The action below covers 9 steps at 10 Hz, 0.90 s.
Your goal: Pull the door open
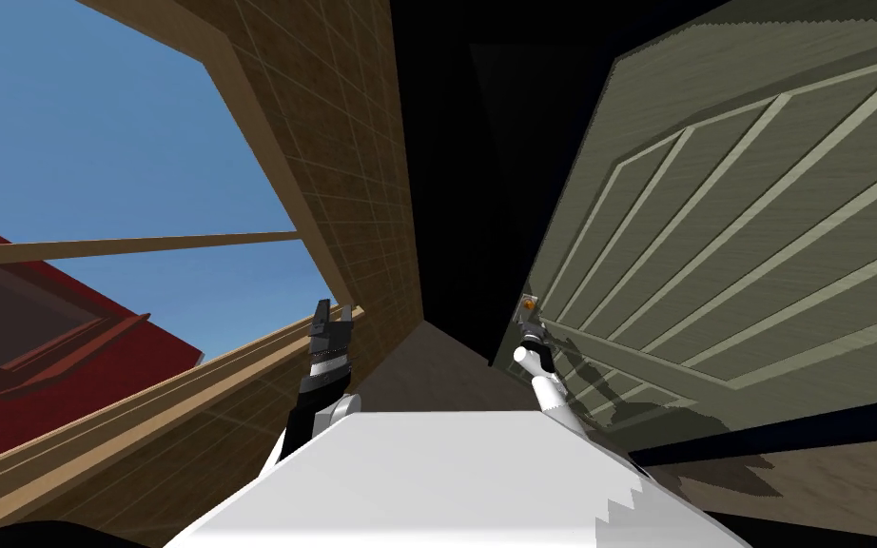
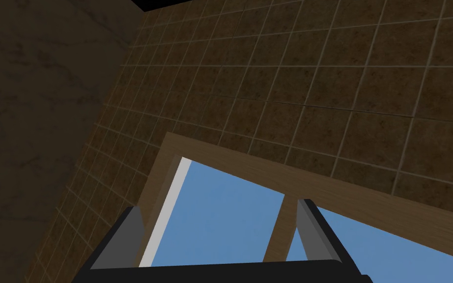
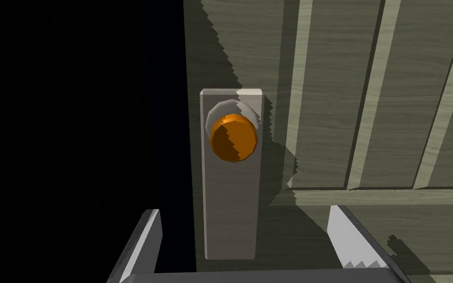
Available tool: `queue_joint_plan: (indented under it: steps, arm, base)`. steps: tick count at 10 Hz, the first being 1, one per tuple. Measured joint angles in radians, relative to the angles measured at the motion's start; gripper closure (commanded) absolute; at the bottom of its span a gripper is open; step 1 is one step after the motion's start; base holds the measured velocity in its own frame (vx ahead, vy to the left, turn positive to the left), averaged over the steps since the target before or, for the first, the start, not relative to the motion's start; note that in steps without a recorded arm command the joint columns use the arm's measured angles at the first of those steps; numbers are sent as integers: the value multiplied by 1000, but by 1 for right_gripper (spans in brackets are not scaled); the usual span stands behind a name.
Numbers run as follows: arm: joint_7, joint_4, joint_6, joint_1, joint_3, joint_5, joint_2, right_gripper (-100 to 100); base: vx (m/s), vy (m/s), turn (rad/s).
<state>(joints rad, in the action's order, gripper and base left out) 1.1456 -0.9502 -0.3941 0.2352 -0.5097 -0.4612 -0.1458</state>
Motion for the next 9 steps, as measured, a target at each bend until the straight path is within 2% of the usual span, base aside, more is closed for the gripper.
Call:
queue_joint_plan:
  steps: [4,7,9]
  arm:
    - [14,9,-3,-3,-2,-1,-10,-100]
    - [28,11,-2,-11,-5,-1,-24,-100]
    - [38,20,-4,-12,-6,-1,-34,-100]
  base:
    - [157,-106,25]
    - [182,-130,29]
    - [124,-69,14]
